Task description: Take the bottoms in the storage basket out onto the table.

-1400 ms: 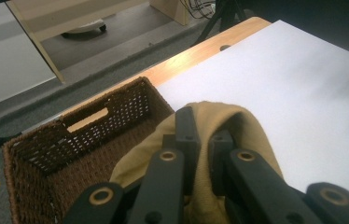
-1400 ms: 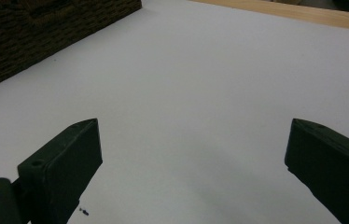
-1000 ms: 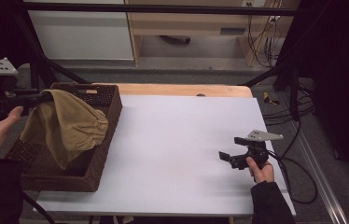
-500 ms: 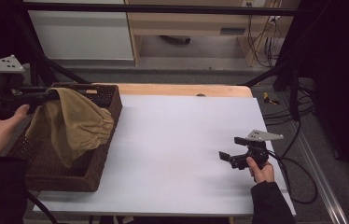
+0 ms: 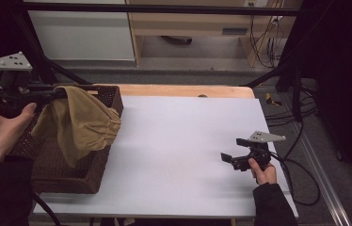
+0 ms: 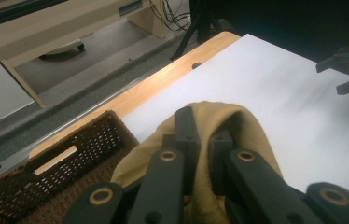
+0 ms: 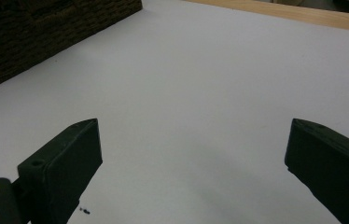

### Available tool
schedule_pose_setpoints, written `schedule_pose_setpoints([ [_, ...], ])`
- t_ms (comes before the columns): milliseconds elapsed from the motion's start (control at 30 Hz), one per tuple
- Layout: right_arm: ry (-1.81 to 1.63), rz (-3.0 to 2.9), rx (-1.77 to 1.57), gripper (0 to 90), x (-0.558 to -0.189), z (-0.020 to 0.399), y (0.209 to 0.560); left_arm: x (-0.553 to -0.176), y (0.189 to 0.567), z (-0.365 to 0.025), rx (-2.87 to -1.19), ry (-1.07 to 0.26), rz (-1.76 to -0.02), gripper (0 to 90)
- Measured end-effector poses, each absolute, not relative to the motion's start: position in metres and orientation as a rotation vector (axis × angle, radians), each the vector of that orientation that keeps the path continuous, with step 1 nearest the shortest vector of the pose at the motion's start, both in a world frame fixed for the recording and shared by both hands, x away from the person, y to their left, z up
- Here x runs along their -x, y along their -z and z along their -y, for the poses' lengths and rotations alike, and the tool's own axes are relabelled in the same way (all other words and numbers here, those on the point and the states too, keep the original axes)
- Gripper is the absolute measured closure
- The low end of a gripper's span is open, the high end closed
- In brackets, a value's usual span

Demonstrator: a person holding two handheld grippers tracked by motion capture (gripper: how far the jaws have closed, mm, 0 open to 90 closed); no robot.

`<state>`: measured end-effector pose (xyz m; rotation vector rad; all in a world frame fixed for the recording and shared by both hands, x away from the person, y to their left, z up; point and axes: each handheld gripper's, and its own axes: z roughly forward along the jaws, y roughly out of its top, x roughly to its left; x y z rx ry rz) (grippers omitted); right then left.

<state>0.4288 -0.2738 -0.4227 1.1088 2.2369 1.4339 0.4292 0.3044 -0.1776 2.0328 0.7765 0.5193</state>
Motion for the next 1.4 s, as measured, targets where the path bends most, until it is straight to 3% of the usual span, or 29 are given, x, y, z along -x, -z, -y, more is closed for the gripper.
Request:
schedule_pose_setpoints([
  [1400, -1.439, -2.238, -1.11, 4.6, -0.428, 0.274, 0.422, -0.434, 0.166, -0.229, -2.071, -0.431, -0.612, 86.7],
])
